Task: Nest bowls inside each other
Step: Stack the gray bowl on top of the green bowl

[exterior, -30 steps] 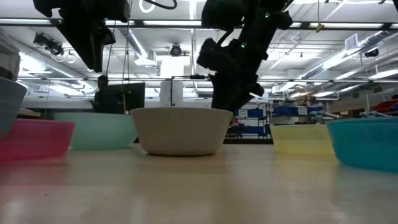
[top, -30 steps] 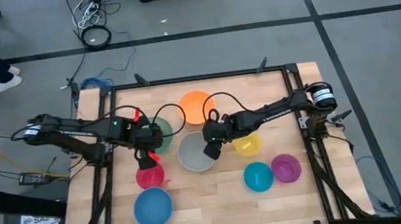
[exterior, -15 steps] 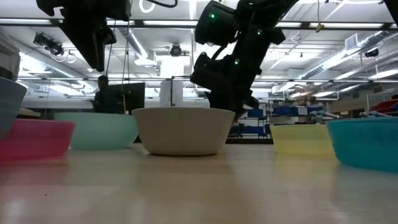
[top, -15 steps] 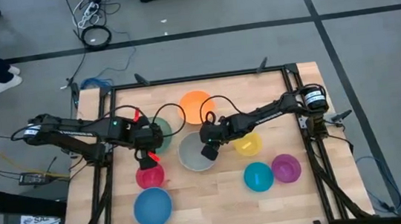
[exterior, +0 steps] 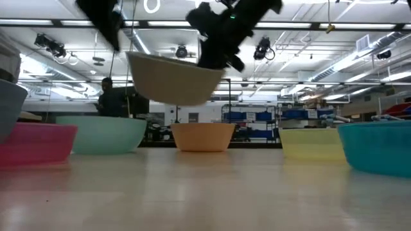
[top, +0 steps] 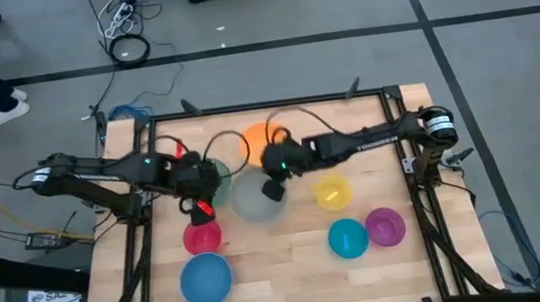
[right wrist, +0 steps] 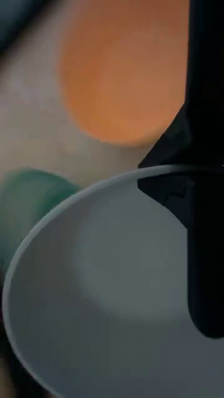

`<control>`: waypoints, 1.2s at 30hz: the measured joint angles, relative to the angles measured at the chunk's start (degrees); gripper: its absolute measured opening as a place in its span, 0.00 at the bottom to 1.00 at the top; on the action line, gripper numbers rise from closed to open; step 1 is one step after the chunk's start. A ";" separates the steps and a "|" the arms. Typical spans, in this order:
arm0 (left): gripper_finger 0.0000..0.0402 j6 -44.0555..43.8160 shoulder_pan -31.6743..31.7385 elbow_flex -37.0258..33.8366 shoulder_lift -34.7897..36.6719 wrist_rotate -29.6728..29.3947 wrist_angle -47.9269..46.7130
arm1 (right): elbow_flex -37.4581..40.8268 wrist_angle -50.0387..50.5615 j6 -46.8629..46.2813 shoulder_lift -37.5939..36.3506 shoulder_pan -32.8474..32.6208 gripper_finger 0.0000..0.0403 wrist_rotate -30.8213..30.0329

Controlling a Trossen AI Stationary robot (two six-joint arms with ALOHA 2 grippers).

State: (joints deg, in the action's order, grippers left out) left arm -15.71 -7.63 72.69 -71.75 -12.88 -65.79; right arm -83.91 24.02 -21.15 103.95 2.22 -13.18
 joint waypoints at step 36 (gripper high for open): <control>0.35 8.16 -0.73 33.80 5.90 -11.02 -0.31 | -34.21 -6.64 12.24 29.95 7.46 0.16 9.71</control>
State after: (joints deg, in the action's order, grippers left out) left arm -7.55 -8.36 106.50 -65.85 -23.90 -66.10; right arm -118.12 17.38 -8.91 133.90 9.68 -3.48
